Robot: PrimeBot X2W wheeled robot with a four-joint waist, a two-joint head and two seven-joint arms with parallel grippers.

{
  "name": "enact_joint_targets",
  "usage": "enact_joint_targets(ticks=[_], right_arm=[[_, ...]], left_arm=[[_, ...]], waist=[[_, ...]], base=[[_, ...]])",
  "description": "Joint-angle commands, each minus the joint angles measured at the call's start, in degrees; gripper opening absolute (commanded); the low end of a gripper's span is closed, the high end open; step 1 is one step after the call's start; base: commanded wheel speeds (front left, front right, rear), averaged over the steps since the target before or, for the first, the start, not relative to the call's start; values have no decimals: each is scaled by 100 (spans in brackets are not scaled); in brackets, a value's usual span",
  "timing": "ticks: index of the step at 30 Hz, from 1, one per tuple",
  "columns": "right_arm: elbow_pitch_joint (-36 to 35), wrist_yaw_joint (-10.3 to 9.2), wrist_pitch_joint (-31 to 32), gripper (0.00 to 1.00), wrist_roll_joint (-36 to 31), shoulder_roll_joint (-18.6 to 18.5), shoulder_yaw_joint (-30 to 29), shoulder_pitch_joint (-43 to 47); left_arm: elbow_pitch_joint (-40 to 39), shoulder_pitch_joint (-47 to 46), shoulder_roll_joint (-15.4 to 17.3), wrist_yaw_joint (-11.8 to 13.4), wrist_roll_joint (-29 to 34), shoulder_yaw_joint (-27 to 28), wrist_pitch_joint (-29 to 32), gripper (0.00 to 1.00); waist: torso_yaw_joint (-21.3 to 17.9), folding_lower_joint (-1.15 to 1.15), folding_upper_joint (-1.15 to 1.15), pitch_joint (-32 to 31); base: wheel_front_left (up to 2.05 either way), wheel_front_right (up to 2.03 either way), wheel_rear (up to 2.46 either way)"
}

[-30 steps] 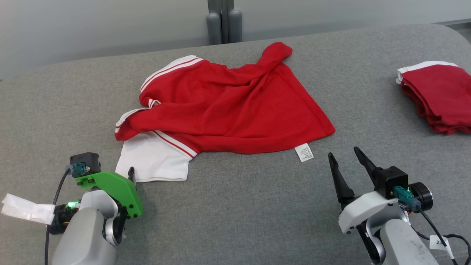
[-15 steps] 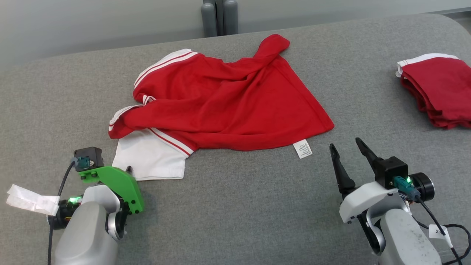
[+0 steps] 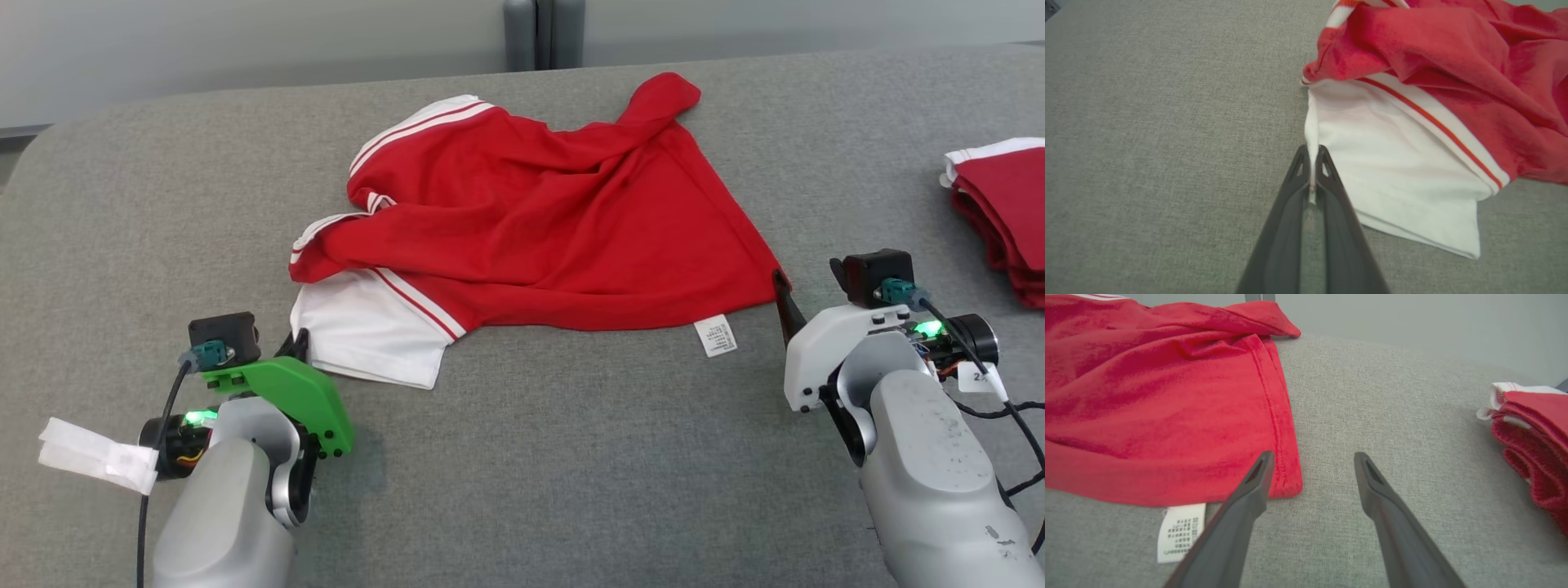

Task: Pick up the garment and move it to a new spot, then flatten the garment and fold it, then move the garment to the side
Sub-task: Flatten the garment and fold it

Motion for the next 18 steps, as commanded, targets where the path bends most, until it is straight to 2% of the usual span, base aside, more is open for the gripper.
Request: enact_joint_targets(ticks=[1, 12, 14, 15, 18], right_arm=[[177, -10, 161, 100, -24, -23, -52, -91], [1221, -10, 597, 100, 367, -45, 229, -517], [1354, -9, 670, 58, 650, -7, 299, -514], [1398, -8, 696, 46, 820, 10, 311, -523], [1446, -5, 720, 30, 1269, 40, 473, -564]], left_arm=[[-69, 112, -16, 12, 6, -17, -49, 0], [-630, 389, -64, 29, -44, -136, -285, 0], [-733, 451, -38, 9, -55, -154, -287, 0], [-783, 470, -40, -9, -82, -152, -281, 0], [-931, 514, -36, -32, -140, -126, -260, 0]], waist=[[145, 0, 0, 8], [325, 0, 0, 26], [316, 0, 0, 12], [310, 0, 0, 6], [282, 0, 0, -12]], base=[[0, 0, 0], [0, 0, 0], [0, 0, 0], [0, 0, 0], [0, 0, 0]])
